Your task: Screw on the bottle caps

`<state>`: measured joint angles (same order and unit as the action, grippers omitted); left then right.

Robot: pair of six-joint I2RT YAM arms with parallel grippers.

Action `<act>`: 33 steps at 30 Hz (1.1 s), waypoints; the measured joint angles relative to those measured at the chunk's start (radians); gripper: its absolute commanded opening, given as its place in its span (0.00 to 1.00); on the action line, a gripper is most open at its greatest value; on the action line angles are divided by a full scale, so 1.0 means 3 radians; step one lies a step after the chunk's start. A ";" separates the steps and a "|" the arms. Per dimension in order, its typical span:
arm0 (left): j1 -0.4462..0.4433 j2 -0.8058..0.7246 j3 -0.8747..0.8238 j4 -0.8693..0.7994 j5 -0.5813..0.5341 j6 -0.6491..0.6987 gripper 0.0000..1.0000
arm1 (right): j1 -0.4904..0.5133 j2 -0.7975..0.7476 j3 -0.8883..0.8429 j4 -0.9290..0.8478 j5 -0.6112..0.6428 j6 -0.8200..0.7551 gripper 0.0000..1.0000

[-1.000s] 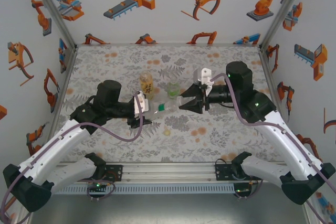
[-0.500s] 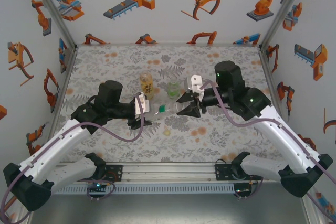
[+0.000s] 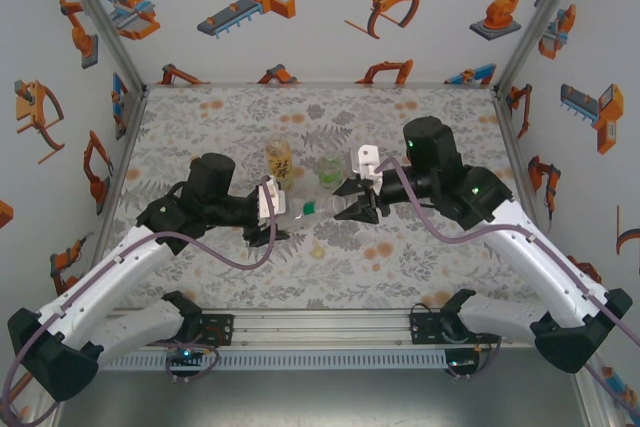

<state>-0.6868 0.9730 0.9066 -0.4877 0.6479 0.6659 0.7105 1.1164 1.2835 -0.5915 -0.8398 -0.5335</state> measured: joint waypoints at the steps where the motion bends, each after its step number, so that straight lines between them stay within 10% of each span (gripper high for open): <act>1: 0.0000 0.0000 0.0000 0.0000 0.0000 0.0000 0.00 | 0.0000 0.0005 0.0015 0.0001 0.0000 -0.0003 0.00; 33: 0.0000 0.0015 0.0000 -0.0032 0.0014 0.0003 0.00 | 0.0047 0.0107 0.0114 -0.0186 -0.0014 -0.0197 0.00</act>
<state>-0.6868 0.9775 0.9066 -0.4973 0.6521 0.6666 0.7246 1.1484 1.3178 -0.6472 -0.8440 -0.5926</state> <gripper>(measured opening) 0.563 0.431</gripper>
